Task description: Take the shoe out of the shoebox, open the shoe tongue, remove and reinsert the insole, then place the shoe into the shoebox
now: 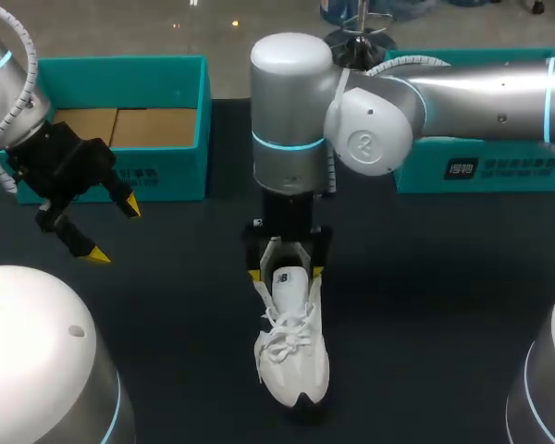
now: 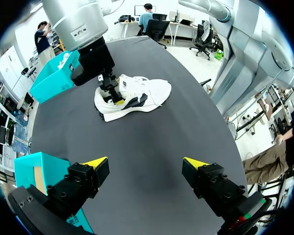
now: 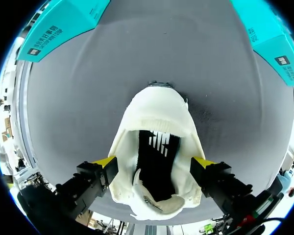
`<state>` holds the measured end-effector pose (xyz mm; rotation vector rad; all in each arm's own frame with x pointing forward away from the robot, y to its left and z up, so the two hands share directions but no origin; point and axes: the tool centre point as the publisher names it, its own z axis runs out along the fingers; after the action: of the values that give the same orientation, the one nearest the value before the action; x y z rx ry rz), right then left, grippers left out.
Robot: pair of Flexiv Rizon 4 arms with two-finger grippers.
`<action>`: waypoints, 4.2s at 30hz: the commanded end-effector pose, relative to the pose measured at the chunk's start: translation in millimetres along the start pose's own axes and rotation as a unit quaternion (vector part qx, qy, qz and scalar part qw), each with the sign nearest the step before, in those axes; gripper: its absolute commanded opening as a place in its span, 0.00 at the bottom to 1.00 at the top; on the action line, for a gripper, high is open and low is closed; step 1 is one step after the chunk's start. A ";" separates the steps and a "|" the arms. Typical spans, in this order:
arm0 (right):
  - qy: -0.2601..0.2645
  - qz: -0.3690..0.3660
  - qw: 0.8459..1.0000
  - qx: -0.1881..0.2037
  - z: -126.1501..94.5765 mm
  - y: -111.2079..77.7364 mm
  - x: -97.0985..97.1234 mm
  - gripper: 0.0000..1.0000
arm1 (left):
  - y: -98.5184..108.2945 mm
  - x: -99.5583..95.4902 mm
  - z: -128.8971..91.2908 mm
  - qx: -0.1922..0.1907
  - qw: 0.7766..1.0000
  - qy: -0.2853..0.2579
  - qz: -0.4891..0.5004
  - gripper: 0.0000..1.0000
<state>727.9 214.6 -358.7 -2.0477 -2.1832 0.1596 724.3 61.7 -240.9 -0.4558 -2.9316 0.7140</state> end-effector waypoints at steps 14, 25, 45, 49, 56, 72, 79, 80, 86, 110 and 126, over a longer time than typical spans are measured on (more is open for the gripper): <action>-0.042 0.037 0.998 -0.024 -47.0 -30.6 -20.4 1.00 | 0.3 0.4 -0.3 -0.001 1.000 0.000 0.000 1.00; 0.000 0.032 0.999 -0.008 -74.0 -66.3 -11.5 0.00 | 0.3 0.4 -0.3 -0.001 1.000 0.000 0.000 1.00; 0.024 0.037 0.999 0.018 -47.7 -52.2 -7.0 0.00 | 0.3 0.4 -0.3 -0.001 1.000 0.000 0.000 1.00; 0.026 0.026 0.999 0.015 -40.2 -38.8 -4.0 0.00 | 0.3 0.4 -0.3 -0.001 1.000 0.000 0.000 1.00; 0.029 0.015 0.999 0.018 -26.2 -30.3 0.1 0.00 | 0.3 0.4 -0.3 -0.001 1.000 0.000 0.000 1.00; 0.007 -0.077 0.996 -0.037 -60.9 -28.4 -3.3 0.00 | 0.3 0.4 -0.3 -0.001 1.000 0.000 0.000 1.00; -0.045 -0.135 0.990 -0.025 -86.9 -19.6 3.2 1.00 | 0.3 0.4 -0.3 -0.001 1.000 0.000 0.000 1.00; -0.045 -0.135 0.990 -0.025 -86.9 -19.6 3.2 1.00 | 0.3 0.4 -0.3 -0.001 1.000 0.000 0.000 1.00; -0.045 -0.135 0.990 -0.025 -86.9 -19.6 3.2 1.00 | 0.3 0.4 -0.3 -0.001 1.000 0.000 0.000 1.00; 0.018 -0.515 0.843 -0.152 -85.9 -23.8 -26.3 1.00 | 0.3 0.4 -0.3 -0.001 1.000 0.000 0.000 1.00; 0.004 -0.565 0.815 -0.129 -90.0 -18.9 -33.7 1.00 | 0.3 0.4 -0.3 -0.001 1.000 0.000 0.000 1.00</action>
<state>726.0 182.1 -265.6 -0.5611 -3.0835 -0.2570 724.3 61.7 -241.0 -0.4559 -2.9315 0.7140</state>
